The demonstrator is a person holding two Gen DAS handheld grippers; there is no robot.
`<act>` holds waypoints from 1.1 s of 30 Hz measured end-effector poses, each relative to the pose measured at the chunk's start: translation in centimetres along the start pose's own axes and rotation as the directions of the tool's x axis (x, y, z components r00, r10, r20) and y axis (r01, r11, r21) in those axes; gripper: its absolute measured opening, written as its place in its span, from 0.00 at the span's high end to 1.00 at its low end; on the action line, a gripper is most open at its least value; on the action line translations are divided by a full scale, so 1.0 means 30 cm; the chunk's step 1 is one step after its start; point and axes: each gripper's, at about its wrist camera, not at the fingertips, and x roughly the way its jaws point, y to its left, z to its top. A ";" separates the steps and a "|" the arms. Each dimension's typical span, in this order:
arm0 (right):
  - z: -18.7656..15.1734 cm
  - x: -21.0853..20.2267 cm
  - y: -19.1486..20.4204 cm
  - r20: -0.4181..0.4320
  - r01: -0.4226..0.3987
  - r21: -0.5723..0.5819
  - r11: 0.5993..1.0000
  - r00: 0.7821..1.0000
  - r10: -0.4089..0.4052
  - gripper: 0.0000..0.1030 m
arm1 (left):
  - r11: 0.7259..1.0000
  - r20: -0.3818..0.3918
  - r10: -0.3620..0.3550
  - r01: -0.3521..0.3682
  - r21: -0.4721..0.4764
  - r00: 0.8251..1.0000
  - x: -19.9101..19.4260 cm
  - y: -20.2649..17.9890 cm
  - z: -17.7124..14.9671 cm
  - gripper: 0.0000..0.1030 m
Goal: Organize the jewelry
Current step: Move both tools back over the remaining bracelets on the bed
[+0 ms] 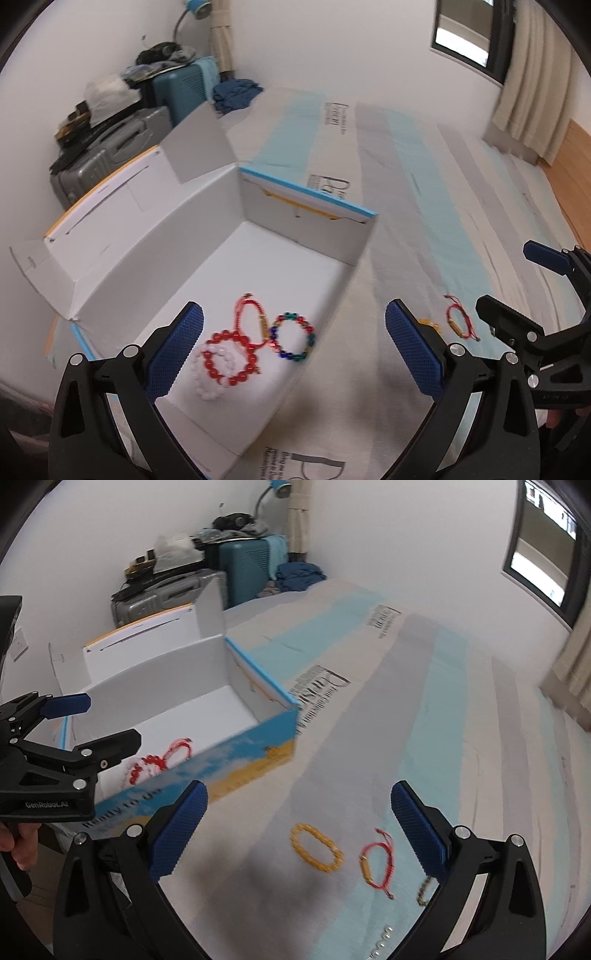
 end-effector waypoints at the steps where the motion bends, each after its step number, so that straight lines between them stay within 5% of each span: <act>1: -0.018 0.000 -0.029 -0.007 0.007 0.013 1.000 1.000 -0.007 0.07 | 1.000 -0.001 -0.007 0.007 0.011 1.000 0.004 -0.025 -0.002 0.06; 16: -0.234 0.019 -0.356 -0.086 0.108 0.138 0.984 0.992 -0.097 0.07 | 0.986 -0.075 -0.112 0.121 0.116 0.991 0.157 -0.300 -0.072 0.06; 33: -0.392 0.139 -0.564 -0.188 0.160 0.218 0.963 0.975 -0.120 0.07 | 0.974 -0.153 -0.134 0.158 0.163 0.979 0.360 -0.455 -0.141 0.07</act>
